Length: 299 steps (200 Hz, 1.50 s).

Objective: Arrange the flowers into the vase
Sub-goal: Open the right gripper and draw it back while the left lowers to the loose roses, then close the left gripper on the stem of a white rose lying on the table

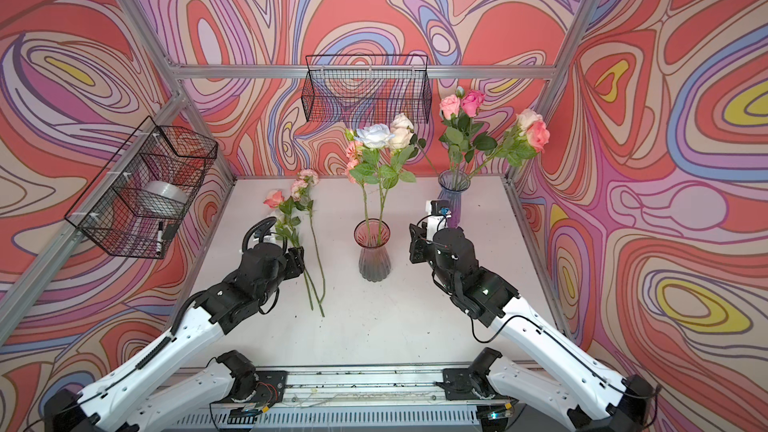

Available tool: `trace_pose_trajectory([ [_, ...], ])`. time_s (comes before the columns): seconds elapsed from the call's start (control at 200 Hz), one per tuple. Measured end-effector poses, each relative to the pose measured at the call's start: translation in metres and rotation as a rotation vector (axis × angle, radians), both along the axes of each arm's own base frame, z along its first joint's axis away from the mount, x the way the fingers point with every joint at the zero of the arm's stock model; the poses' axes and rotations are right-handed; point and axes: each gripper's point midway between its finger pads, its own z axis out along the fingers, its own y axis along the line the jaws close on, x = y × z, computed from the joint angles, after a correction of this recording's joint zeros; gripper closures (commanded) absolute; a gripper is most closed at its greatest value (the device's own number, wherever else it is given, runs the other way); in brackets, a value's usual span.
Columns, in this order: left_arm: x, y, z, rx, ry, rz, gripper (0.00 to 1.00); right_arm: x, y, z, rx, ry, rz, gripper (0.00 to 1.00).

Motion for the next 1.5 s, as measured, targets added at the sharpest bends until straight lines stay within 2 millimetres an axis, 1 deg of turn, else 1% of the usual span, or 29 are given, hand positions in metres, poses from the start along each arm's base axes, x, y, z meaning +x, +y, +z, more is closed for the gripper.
trace_pose_trajectory([
  [0.07,0.015,-0.004,-0.014,-0.004,0.070,-0.003,0.38,0.001,-0.004,-0.007,0.006,0.008,-0.028,0.66],
  [0.135,0.029,-0.006,-0.031,-0.008,0.143,-0.003,0.40,0.002,-0.006,-0.013,0.009,0.014,-0.043,0.66],
  [0.25,0.046,-0.012,-0.061,-0.009,0.251,-0.011,0.41,0.002,-0.008,-0.021,0.015,0.022,-0.058,0.66],
  [0.431,0.065,-0.024,-0.091,-0.010,0.352,-0.035,0.49,0.000,-0.011,-0.029,0.018,0.029,-0.068,0.66],
  [0.521,0.077,-0.026,-0.104,-0.006,0.381,-0.032,0.49,0.000,-0.011,-0.033,0.016,0.032,-0.068,0.66],
  [0.596,0.082,-0.025,-0.115,0.005,0.404,-0.024,0.51,0.000,-0.011,-0.035,0.014,0.035,-0.069,0.66],
  [0.731,0.091,-0.020,-0.138,0.037,0.456,-0.007,0.58,-0.001,-0.012,-0.041,0.018,0.042,-0.071,0.66],
  [0.836,0.094,-0.015,-0.152,0.066,0.482,0.000,0.58,-0.001,-0.012,-0.043,0.017,0.047,-0.074,0.66],
  [1.041,0.093,-0.011,-0.153,0.083,0.483,0.004,0.58,-0.001,-0.013,-0.041,0.022,0.041,-0.079,0.65],
  [1.132,0.089,-0.005,-0.147,0.088,0.456,0.018,0.58,0.000,-0.013,-0.041,0.024,0.040,-0.079,0.65],
  [1.172,0.083,0.000,-0.141,0.093,0.439,0.028,0.57,0.000,-0.012,-0.042,0.025,0.042,-0.079,0.65],
  [1.237,0.073,0.011,-0.127,0.104,0.401,0.054,0.57,0.000,-0.012,-0.042,0.026,0.044,-0.079,0.65],
  [1.342,0.073,0.025,-0.107,0.092,0.349,0.096,0.60,0.001,-0.009,-0.044,0.033,0.048,-0.072,0.65],
  [1.407,0.076,0.035,-0.105,0.088,0.343,0.127,0.61,0.002,-0.007,-0.045,0.035,0.051,-0.068,0.65],
  [1.497,0.073,0.048,-0.115,0.092,0.369,0.159,0.63,0.003,-0.004,-0.046,0.042,0.058,-0.059,0.65],
])
